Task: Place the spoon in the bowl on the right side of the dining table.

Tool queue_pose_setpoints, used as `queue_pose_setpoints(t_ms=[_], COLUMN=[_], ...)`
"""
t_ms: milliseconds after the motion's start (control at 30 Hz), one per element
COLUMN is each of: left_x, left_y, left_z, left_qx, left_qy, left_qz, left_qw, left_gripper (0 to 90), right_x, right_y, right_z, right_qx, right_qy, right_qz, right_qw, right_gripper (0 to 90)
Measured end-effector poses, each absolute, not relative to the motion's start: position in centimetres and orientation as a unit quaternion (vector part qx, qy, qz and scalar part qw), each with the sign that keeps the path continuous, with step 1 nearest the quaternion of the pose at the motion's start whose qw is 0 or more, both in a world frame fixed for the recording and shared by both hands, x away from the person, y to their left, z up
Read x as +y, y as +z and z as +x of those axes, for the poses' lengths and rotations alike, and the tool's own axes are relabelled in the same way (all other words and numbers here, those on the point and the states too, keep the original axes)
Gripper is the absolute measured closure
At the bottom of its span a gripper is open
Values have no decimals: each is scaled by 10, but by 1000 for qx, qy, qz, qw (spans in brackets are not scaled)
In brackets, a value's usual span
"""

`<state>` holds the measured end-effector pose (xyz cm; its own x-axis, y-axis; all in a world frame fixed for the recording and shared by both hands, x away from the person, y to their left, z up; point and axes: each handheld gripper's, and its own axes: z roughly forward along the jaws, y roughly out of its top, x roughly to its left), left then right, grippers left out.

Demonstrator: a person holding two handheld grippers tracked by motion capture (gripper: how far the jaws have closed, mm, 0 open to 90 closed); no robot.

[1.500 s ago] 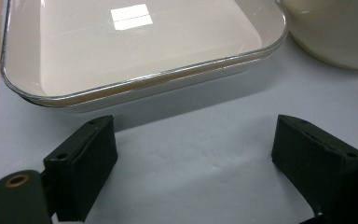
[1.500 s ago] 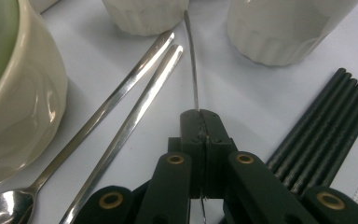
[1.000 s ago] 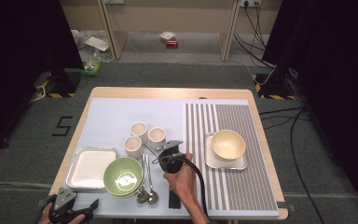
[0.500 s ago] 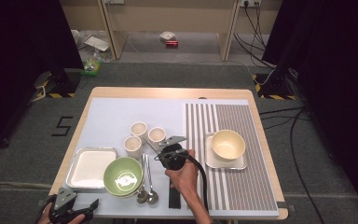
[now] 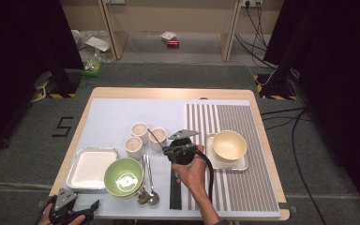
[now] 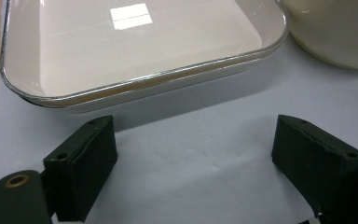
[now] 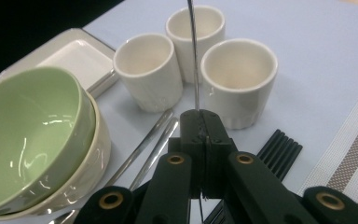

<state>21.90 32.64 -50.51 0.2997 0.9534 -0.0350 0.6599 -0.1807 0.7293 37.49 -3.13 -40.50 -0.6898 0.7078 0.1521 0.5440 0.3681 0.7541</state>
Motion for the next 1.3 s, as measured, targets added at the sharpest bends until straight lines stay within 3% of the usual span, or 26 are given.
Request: queue_pose_setpoints(t_ms=[1300], left_x=[326], left_y=[-505], left_z=[219], left_qx=[550], left_qy=[223], left_qz=[735], left_qw=[327], left_gripper=[126], right_x=[-162], right_y=[-360], right_z=[396], right_qx=[746], right_qy=[439], right_qz=[479], right_qw=[148], right_gripper=[900])
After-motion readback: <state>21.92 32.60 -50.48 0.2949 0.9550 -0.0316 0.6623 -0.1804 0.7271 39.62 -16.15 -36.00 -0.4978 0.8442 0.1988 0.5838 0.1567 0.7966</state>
